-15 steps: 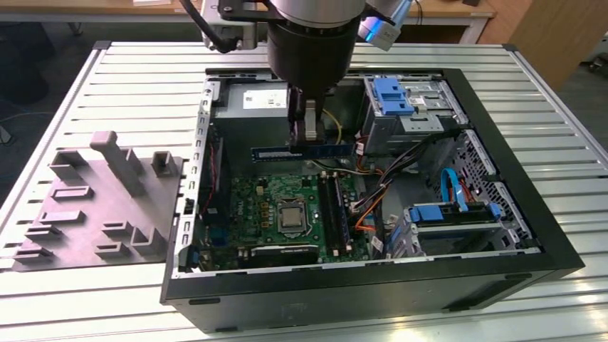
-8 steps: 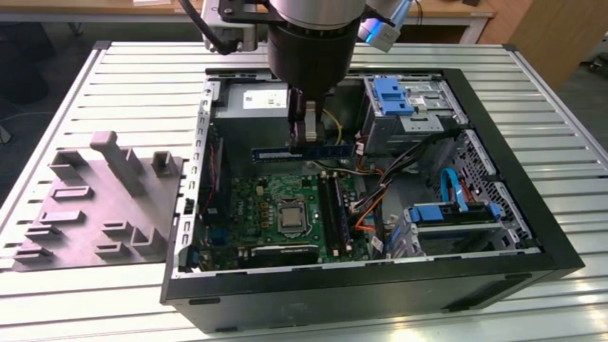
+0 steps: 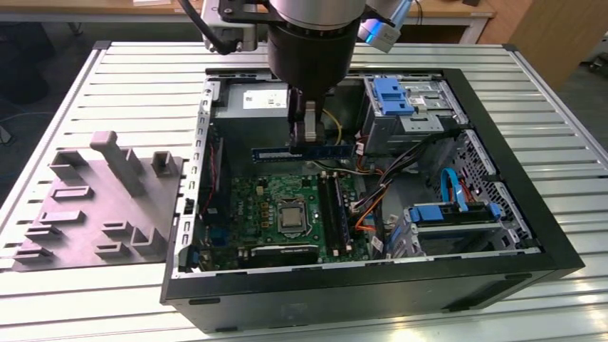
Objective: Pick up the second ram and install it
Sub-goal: 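Insert the second ram into the second slot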
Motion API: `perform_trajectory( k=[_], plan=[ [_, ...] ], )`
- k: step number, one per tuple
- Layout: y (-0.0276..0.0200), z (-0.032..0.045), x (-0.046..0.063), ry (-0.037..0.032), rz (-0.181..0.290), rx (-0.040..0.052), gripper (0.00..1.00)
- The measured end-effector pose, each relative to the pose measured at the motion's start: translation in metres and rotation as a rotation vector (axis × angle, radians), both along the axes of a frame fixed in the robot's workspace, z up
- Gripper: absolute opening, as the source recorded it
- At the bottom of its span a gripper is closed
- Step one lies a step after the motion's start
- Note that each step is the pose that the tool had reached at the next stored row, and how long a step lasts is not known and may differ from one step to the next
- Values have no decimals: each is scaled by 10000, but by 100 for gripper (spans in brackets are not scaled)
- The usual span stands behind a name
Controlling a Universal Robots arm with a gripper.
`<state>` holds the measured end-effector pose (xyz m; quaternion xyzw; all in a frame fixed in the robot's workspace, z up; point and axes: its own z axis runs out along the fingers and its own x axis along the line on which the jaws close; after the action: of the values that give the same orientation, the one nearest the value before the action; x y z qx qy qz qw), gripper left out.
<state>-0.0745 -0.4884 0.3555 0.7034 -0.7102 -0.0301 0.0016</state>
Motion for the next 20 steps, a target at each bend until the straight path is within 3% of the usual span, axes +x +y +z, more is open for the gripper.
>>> perform_trajectory(
  k=[20],
  plan=[
    [0, -26, 0, 0, -3451, 0, 11]
  ],
)
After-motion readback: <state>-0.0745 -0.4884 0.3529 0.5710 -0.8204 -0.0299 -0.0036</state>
